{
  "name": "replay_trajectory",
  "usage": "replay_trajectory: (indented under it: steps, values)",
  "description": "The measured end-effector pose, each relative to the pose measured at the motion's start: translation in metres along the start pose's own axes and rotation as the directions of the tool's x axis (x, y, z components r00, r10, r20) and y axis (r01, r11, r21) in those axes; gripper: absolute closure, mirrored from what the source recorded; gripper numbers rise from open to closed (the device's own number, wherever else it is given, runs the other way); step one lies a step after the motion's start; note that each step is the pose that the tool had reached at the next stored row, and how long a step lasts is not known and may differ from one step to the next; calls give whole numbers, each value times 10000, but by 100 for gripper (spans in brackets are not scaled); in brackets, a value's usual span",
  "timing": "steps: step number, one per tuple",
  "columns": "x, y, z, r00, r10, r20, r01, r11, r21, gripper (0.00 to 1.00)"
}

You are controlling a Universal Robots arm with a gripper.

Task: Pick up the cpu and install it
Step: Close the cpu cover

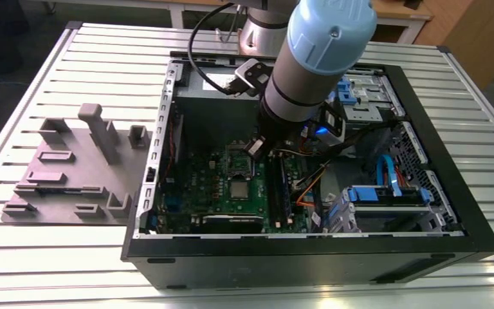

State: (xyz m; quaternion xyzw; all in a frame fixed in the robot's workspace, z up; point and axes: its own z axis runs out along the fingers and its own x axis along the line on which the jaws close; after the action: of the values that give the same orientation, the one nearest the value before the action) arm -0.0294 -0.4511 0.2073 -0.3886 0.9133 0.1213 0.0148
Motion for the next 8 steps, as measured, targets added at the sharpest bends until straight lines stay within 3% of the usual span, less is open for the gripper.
replay_trajectory:
  steps: [5,8]
  values:
    - [-37,20,26,10000,4,2,-4,10000,0,89]
    - [-39,22,32,9998,181,38,-181,9998,23,89]
